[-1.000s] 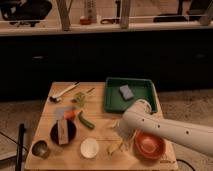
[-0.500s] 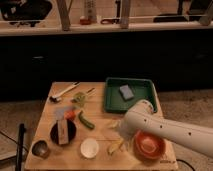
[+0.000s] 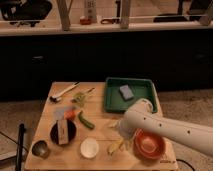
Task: Place banana in table surface
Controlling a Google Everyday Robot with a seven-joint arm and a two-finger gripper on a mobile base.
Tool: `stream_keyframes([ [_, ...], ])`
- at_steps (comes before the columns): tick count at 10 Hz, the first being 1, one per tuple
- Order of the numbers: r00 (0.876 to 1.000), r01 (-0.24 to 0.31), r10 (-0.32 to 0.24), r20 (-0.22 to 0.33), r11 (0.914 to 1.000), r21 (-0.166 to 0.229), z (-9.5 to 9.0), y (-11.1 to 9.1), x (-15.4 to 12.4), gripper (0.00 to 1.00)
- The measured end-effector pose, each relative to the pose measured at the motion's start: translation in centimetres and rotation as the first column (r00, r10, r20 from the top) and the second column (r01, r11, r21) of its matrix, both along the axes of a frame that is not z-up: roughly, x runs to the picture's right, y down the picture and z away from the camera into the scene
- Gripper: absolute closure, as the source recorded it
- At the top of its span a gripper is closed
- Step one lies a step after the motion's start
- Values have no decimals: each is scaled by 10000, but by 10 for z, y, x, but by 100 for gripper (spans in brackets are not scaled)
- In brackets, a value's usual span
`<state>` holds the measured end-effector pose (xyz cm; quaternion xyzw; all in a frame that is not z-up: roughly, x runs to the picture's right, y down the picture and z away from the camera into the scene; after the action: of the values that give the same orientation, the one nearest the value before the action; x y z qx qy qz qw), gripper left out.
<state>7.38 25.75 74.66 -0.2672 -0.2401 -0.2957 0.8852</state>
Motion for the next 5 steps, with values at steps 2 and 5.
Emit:
stream_keyframes([
  [2, 10000, 19, -19, 20, 10000, -83, 2, -2, -1, 20],
  [5, 10000, 2, -2, 8, 10000, -96, 3, -2, 0, 20],
])
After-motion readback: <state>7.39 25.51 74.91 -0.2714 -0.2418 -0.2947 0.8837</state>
